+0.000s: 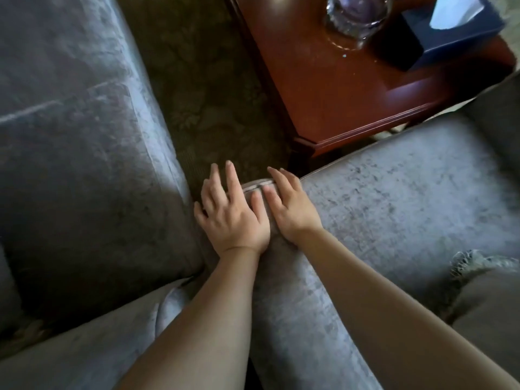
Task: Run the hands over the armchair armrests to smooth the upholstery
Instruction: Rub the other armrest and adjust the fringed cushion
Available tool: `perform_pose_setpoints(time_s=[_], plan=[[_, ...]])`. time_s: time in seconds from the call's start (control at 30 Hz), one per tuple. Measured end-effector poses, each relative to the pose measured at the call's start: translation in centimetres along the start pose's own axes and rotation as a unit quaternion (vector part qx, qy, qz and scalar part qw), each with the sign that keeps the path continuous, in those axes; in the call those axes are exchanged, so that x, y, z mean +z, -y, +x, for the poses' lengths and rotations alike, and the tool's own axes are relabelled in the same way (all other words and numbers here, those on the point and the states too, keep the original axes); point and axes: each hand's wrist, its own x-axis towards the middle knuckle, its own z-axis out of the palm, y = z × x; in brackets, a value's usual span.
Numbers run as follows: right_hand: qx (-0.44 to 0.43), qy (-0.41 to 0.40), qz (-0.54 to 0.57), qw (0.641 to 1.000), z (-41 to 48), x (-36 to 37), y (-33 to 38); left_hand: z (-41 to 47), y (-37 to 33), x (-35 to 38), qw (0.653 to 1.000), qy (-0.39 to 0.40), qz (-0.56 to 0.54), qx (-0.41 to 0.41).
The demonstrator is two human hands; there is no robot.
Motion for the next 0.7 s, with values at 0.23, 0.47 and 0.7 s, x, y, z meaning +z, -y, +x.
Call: perform_pose_setpoints(time_s=[0.23, 0.47, 0.7], plan=[[0.005, 0.045, 0.076, 0.996, 3.8, -0.5, 0.5, 0.3, -0.2, -0.1, 0.999, 0.037, 0.023, 0.001], [0.042, 0.024, 0.054, 0.997, 3.1, -0.2, 2.0, 0.5, 0.6, -0.7, 0.998, 0.051, 0.014, 0.045], [0.036, 0.019, 0.041, 0.998, 1.1, 2.2, 1.2, -2.1, 2.7, -1.2, 0.999, 0.022, 0.012, 0.043]])
